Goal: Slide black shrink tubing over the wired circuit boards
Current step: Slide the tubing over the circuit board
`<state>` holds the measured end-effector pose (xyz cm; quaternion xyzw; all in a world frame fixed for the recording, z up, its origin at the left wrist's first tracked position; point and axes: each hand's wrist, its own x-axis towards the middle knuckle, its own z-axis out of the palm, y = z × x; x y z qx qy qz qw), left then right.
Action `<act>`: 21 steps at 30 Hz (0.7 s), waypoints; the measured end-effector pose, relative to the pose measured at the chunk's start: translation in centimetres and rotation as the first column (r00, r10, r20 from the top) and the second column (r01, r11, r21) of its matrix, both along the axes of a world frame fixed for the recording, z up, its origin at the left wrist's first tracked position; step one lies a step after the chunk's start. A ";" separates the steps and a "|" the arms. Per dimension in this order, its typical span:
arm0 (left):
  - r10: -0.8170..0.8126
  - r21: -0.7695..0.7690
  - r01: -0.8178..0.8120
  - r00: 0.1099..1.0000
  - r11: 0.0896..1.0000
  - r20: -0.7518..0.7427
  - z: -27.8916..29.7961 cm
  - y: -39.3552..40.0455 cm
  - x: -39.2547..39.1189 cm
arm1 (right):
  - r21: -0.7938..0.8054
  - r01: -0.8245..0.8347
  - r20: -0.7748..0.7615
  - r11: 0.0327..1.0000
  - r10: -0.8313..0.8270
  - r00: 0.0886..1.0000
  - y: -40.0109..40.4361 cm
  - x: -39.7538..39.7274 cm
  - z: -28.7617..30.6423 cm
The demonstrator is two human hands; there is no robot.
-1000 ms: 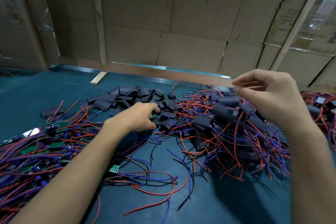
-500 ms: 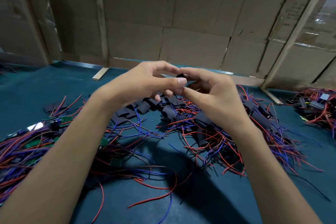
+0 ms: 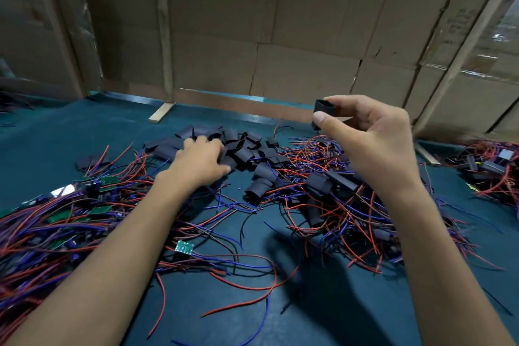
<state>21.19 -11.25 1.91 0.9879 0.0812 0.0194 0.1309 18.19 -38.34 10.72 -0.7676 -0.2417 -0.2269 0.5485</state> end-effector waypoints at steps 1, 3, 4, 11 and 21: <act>0.027 0.018 -0.027 0.999 0.999 -0.037 -0.5 0.3 0.1 | 0.001 0.016 0.005 1.000 -0.016 1.000 -0.2 0.0 0.1; 0.015 0.008 -0.015 0.999 1.000 -0.041 -0.5 0.8 0.2 | -0.002 0.035 0.007 0.999 -0.035 0.999 -0.4 0.0 0.3; -0.012 0.005 0.012 0.999 1.000 -0.034 0.0 0.9 0.2 | 0.000 0.040 0.007 0.999 -0.040 0.999 -0.6 0.0 0.4; -0.086 -0.010 0.091 0.893 0.996 -0.441 3.1 1.5 -1.1 | -0.009 0.068 0.015 0.998 -0.068 0.998 -0.8 -0.5 0.8; -0.122 -0.049 0.112 0.904 0.993 -0.411 2.6 -0.5 -1.0 | -0.015 0.055 0.007 0.998 -0.055 0.998 -0.3 -1.0 1.1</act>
